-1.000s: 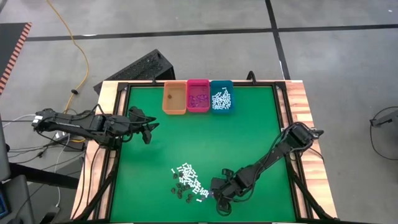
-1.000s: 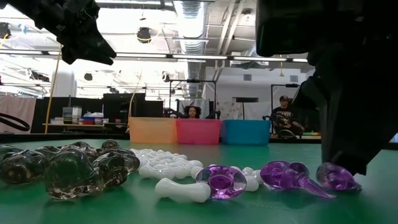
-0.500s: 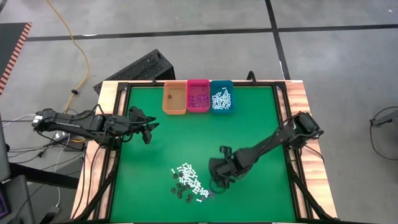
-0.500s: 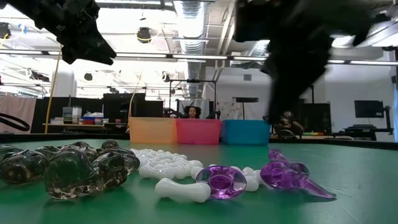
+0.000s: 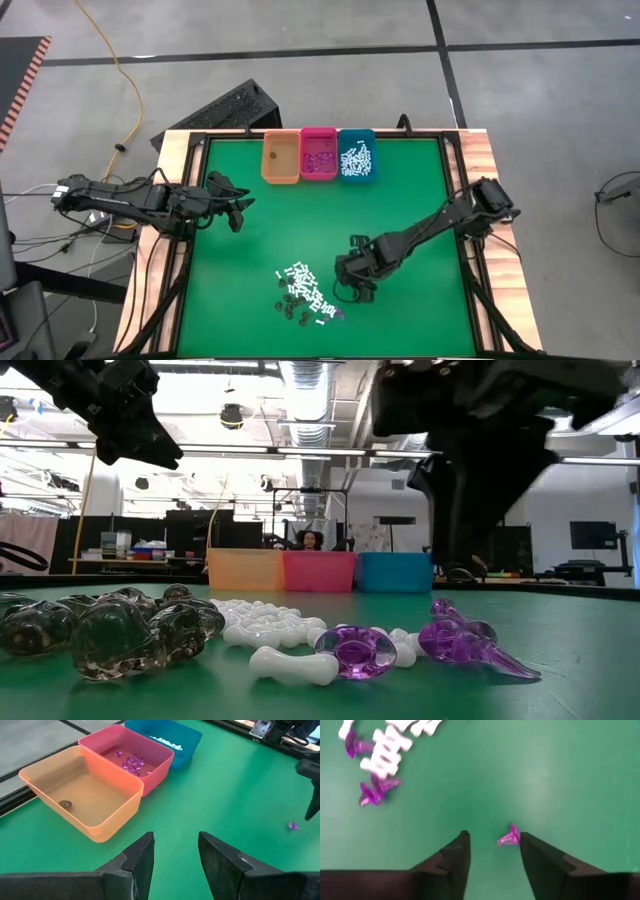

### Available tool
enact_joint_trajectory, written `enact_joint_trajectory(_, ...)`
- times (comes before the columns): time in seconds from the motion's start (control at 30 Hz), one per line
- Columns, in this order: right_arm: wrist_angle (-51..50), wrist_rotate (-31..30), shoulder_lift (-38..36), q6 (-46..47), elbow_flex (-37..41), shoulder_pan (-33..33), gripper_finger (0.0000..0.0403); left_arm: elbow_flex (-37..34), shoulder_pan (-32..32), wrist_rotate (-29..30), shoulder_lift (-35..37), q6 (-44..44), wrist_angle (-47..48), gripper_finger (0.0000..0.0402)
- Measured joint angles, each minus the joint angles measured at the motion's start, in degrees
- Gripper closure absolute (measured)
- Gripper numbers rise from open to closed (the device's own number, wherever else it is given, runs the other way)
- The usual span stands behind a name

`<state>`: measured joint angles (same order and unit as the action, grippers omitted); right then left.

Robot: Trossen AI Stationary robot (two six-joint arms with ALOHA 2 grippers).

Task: Sort Halloween decoration
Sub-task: Put the violet witch hat toy into the red bin

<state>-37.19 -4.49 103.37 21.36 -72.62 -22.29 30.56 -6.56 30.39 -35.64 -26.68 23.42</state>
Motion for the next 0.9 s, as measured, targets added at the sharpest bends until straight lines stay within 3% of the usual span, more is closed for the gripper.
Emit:
enact_joint_trajectory(0.13, 1.23, -2.67, -0.04, -0.62, 1.73, -1.15, 0.018, -0.01, 0.01, 0.63, 0.0, -0.04, -0.04, 0.0258)
enact_joint_trajectory(0.43, 3.8, -3.08, 0.0, -0.28, 5.53, 0.29, 0.0203, -0.01, 0.01, 1.44, 0.0, -0.11, -0.09, 0.0258)
enact_joint_trajectory(0.9, 7.77, -2.97, 0.02, -2.37, 7.58, 0.23, 0.0208, -0.01, 0.01, 1.55, 0.02, -0.11, -0.13, 0.0258)
